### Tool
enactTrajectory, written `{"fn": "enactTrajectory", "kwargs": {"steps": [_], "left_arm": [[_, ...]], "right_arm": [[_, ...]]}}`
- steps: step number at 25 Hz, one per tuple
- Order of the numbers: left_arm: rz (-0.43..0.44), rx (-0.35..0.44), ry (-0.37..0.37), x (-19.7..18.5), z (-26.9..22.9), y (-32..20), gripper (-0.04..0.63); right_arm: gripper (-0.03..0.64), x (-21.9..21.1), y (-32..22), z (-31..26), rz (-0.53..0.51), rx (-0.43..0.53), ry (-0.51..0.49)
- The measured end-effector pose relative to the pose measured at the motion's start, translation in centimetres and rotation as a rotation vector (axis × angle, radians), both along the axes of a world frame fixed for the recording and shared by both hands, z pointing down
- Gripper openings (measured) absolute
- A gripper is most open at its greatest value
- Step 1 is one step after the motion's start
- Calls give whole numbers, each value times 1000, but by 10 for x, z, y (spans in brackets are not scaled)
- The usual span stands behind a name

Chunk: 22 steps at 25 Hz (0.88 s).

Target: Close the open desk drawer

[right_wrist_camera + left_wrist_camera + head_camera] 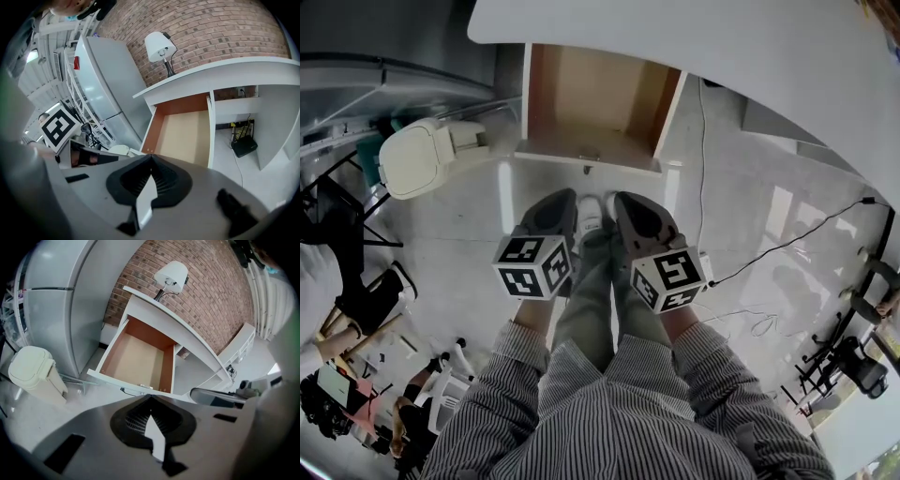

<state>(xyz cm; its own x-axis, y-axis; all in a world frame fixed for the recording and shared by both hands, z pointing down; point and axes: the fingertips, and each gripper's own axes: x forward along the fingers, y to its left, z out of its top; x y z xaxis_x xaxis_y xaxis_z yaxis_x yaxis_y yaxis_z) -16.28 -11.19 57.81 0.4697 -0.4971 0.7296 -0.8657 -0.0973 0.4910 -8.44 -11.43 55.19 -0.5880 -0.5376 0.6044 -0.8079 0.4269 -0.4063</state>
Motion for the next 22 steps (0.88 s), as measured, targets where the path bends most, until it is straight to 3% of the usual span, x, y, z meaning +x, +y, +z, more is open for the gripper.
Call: {"fn": "enactTrajectory", "kwargs": {"steps": [9,22], "left_arm": [[-8,-31,-44,-5,48,-7,11],[-13,2,-73,-7,92,-25,11]], "right_arm": [[17,11,-8,49,52,-41,3],[17,23,-7,103,143,-81,8]]}}
